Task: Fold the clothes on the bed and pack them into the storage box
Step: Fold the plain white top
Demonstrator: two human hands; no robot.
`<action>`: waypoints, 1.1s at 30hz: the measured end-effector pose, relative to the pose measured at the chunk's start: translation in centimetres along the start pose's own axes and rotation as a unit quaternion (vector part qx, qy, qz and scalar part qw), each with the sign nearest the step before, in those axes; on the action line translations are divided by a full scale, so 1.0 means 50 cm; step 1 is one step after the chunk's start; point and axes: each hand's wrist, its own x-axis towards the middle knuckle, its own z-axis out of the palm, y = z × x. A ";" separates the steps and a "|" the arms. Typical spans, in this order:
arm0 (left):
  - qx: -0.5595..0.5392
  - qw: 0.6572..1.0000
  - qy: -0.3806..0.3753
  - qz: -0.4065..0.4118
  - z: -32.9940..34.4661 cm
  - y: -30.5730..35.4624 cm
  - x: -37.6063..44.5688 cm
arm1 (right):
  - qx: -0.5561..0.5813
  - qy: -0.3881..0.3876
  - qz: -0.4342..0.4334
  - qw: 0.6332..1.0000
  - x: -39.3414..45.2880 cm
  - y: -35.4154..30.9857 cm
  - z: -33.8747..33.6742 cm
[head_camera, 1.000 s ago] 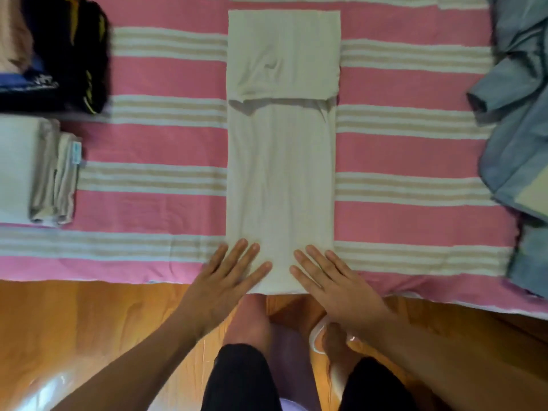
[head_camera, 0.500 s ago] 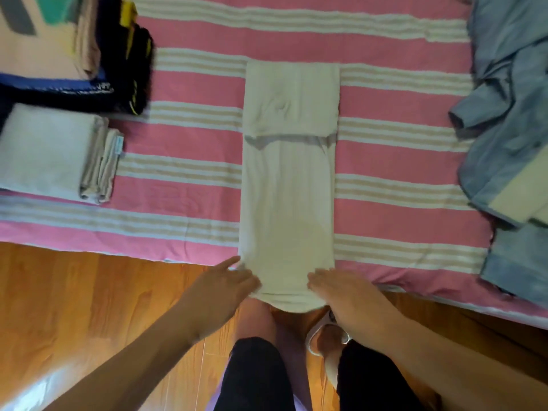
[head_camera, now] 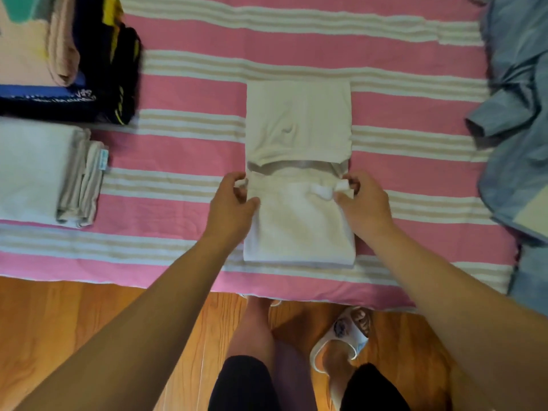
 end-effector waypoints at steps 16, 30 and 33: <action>0.519 0.793 -0.081 0.310 0.044 -0.107 0.034 | -0.492 -0.066 -0.256 0.830 -0.008 0.063 0.024; 0.529 0.722 -0.114 0.432 0.026 -0.077 -0.048 | -0.507 -0.163 -0.302 0.790 -0.110 0.038 0.051; 0.482 0.788 -0.209 0.321 -0.019 -0.041 -0.119 | -0.431 -0.264 -0.253 0.825 -0.164 0.006 -0.023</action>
